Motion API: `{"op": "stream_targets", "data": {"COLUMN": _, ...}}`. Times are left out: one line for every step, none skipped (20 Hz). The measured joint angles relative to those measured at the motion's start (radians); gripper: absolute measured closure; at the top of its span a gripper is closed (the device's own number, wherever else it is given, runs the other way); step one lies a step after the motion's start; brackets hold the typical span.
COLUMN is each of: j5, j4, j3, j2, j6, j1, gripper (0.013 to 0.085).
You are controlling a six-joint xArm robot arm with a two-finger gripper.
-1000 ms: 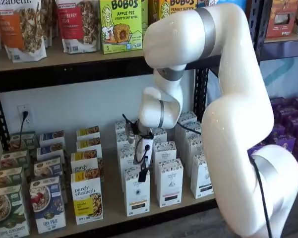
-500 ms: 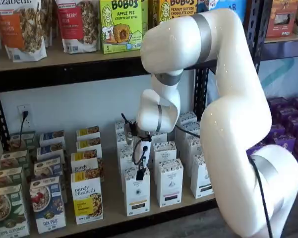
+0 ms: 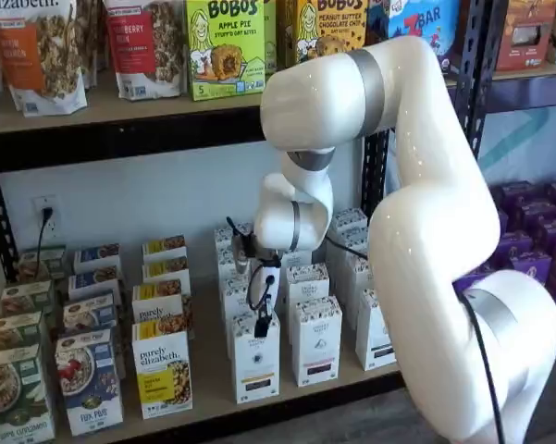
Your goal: Pick up the white box with a yellow strip in the middle, on the bottom shelf, the fourth box from the left
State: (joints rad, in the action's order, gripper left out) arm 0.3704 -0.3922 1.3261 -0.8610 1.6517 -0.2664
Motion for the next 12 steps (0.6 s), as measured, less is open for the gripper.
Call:
{"op": "stream_targets", "data": {"j5": 0.005, "j4": 0.008, "j3": 0.013, "j2": -0.01, "j6": -0.005, "j1": 0.003, "gripper": 0.013}}
{"op": "stream_targets", "data": {"j5": 0.011, "j4": 0.019, "j3": 0.027, "j2": -0.02, "j6": -0.013, "j1": 0.006, "gripper": 0.013}}
{"op": "stream_targets", "data": {"j5": 0.016, "j4": 0.029, "j3": 0.038, "j2": -0.028, "j6": -0.02, "j1": 0.008, "gripper": 0.013}}
{"op": "stream_targets", "data": {"j5": 0.022, "j4": 0.038, "j3": 0.051, "j2": -0.038, "j6": -0.026, "j1": 0.01, "gripper": 0.013}}
{"op": "stream_targets", "data": {"j5": 0.028, "j4": 0.047, "j3": 0.063, "j2": -0.048, "j6": -0.033, "j1": 0.013, "gripper": 0.013}}
{"op": "stream_targets", "data": {"j5": 0.031, "j4": 0.053, "j3": 0.073, "j2": -0.055, "j6": -0.037, "j1": 0.014, "gripper": 0.013}}
{"op": "stream_targets", "data": {"j5": 0.036, "j4": 0.055, "j3": 0.084, "j2": -0.064, "j6": -0.038, "j1": 0.015, "gripper": 0.013}}
{"op": "stream_targets", "data": {"j5": 0.041, "j4": 0.058, "j3": 0.096, "j2": -0.073, "j6": -0.04, "j1": 0.016, "gripper": 0.013}}
{"op": "stream_targets", "data": {"j5": 0.045, "j4": 0.062, "j3": 0.107, "j2": -0.083, "j6": -0.043, "j1": 0.017, "gripper": 0.013}}
{"op": "stream_targets", "data": {"j5": 0.047, "j4": 0.067, "j3": 0.117, "j2": -0.091, "j6": -0.047, "j1": 0.018, "gripper": 0.013}}
{"op": "stream_targets", "data": {"j5": 0.05, "j4": 0.071, "j3": 0.128, "j2": -0.099, "j6": -0.05, "j1": 0.019, "gripper": 0.013}}
{"op": "stream_targets", "data": {"j5": 0.054, "j4": 0.078, "j3": 0.14, "j2": -0.109, "j6": -0.055, "j1": 0.02, "gripper": 0.013}}
